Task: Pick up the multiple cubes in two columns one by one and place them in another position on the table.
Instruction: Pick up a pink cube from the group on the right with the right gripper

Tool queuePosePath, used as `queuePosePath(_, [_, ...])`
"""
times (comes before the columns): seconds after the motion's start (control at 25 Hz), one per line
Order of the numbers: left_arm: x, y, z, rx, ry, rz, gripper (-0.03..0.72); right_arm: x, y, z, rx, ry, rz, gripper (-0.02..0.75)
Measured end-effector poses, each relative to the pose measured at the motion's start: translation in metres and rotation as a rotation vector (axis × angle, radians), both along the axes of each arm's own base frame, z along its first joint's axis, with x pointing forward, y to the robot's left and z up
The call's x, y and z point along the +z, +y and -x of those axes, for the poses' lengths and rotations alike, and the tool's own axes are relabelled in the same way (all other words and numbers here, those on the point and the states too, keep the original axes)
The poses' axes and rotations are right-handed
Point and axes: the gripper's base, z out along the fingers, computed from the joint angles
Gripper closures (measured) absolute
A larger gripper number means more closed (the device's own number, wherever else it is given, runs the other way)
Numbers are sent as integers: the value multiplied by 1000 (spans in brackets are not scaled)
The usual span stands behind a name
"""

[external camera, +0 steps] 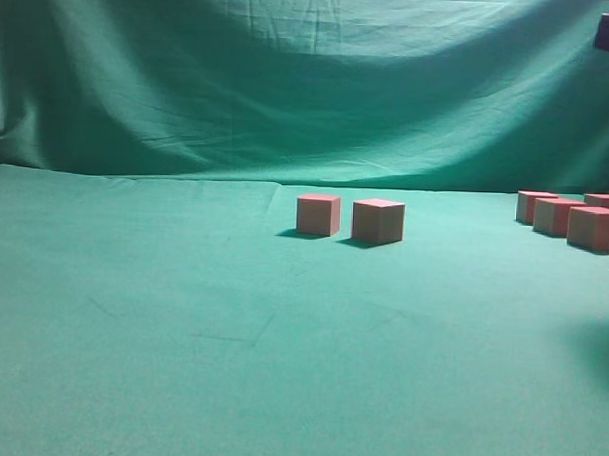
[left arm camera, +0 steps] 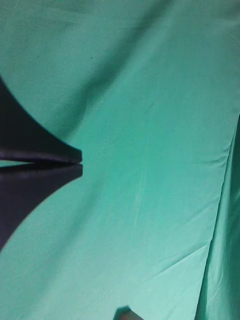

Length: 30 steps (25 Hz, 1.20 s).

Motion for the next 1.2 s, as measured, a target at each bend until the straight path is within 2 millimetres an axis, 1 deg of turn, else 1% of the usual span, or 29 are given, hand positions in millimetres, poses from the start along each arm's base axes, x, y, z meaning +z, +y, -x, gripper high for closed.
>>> queuePosePath(0.16, [0, 0, 0, 0, 0, 0, 688, -6, 2, -10, 43, -65, -4, 164])
queuePosePath(0.4, [0, 0, 0, 0, 0, 0, 688, -40, 5, -22, 77, -4, 12, 164])
queuePosePath(0.56, [0, 0, 0, 0, 0, 0, 688, -55, 6, -28, 88, 3, 13, 164])
queuePosePath(0.6, [0, 0, 0, 0, 0, 0, 688, -56, 7, -29, 91, 2, 13, 212])
queuePosePath(0.64, [0, 0, 0, 0, 0, 0, 688, -58, 7, -30, 93, -1, 13, 231])
queuePosePath(0.72, [0, 0, 0, 0, 0, 0, 688, -60, 7, -31, 94, -5, 12, 295])
queuePosePath(0.88, [0, 0, 0, 0, 0, 0, 688, -57, 8, -34, 94, -17, 10, 483])
queuePosePath(1.04, [0, 0, 0, 0, 0, 0, 688, -44, 9, -42, 91, -9, 15, 477])
queuePosePath(1.12, [0, 0, 0, 0, 0, 0, 688, -32, 12, -48, 94, -5, 19, 477])
queuePosePath(1.2, [0, 0, 0, 0, 0, 0, 688, -15, 20, -53, 111, 2, 23, 477])
